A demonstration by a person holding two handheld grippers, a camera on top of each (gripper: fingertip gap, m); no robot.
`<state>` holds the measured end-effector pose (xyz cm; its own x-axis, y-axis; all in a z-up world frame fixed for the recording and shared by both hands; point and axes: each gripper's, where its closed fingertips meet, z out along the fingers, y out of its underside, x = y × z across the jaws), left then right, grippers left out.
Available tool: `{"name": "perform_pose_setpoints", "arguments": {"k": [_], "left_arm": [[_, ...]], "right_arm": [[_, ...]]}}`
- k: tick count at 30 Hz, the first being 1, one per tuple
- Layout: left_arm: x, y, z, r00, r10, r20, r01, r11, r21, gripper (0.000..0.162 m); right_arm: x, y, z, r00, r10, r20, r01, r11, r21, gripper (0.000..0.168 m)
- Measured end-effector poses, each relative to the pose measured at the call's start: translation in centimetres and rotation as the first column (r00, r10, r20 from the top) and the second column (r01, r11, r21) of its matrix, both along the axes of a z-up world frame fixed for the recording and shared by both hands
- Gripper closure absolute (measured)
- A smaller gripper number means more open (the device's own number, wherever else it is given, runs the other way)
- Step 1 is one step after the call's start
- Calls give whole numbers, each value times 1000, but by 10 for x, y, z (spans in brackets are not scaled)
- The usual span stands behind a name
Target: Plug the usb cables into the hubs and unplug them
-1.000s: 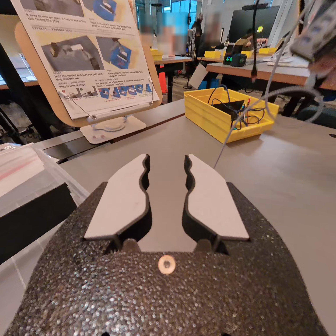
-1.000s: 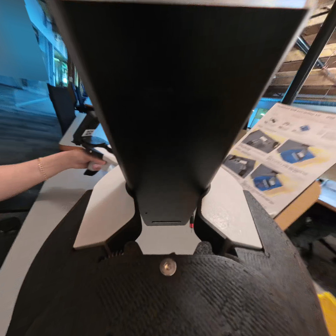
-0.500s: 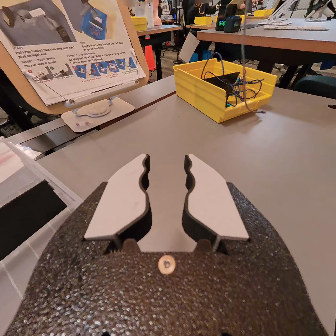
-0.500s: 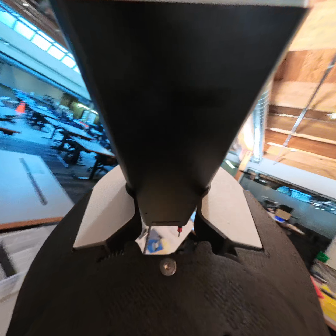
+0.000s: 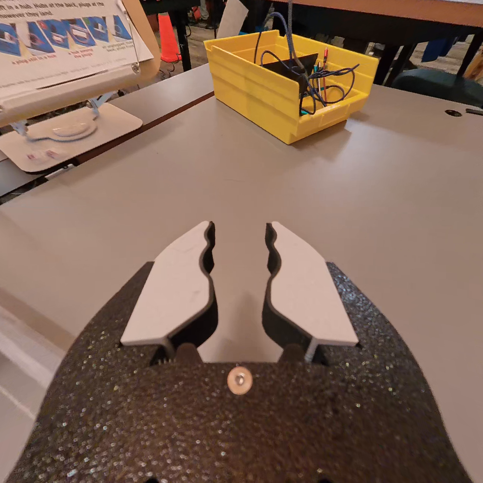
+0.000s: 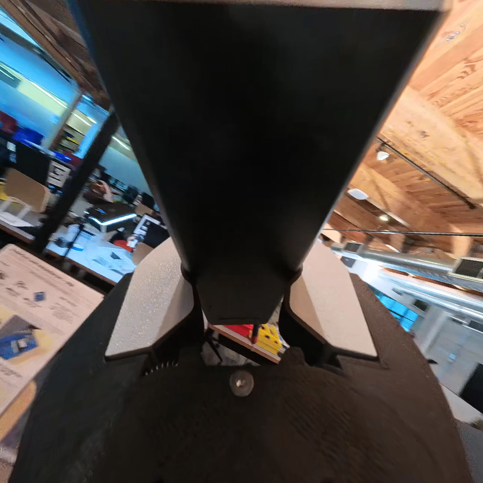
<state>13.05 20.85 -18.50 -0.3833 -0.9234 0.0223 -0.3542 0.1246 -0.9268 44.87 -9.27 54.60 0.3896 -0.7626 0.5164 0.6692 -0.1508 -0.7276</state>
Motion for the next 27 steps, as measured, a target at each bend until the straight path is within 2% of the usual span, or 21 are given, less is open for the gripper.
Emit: {"name": "perform_pose_setpoints", "arguments": {"k": [1,5,9,13,15,16,18,20,22,24,27], "left_arm": [[1,-2,-2,1000,-6,-1,6,1000,-11,125],[5,-5,-13,1000,-20,-24,19,999,-34,125],[8,-6,-26,998,-25,-62,23,999,-38,125],[11,-10,-33,997,-38,-72,34,998,-52,126],[13,-13,-37,996,-51,-79,46,997,-62,126],[13,-15,-39,995,-58,-86,53,996,-65,126],[12,-17,-42,993,-68,-100,62,996,-64,125],[10,-17,-42,992,-78,-102,72,996,-59,125],[9,-15,-40,993,-74,-95,68,996,-59,126],[8,-13,-38,994,-70,-84,64,995,-76,126],[8,-12,-35,995,-66,-73,58,992,-111,127]], "right_arm": [[8,-4,1,1000,-21,2,21,1000,-3,95],[24,-15,15,999,-3,34,1,998,58,96],[48,-15,17,996,-75,49,74,997,32,96],[64,-1,17,996,-85,35,85,996,2,96],[69,14,1,999,-39,-18,39,999,-34,95],[73,24,-16,999,-19,-48,16,997,-72,95],[88,42,-74,991,-37,-129,8,976,-217,95],[106,55,-164,969,-111,-220,2,897,-442,96],[121,59,-273,936,-210,-282,-31,749,-662,96],[129,55,-389,889,-303,-343,-126,558,-820,95],[125,58,-530,834,-369,-411,-274,369,-888,96]]}}
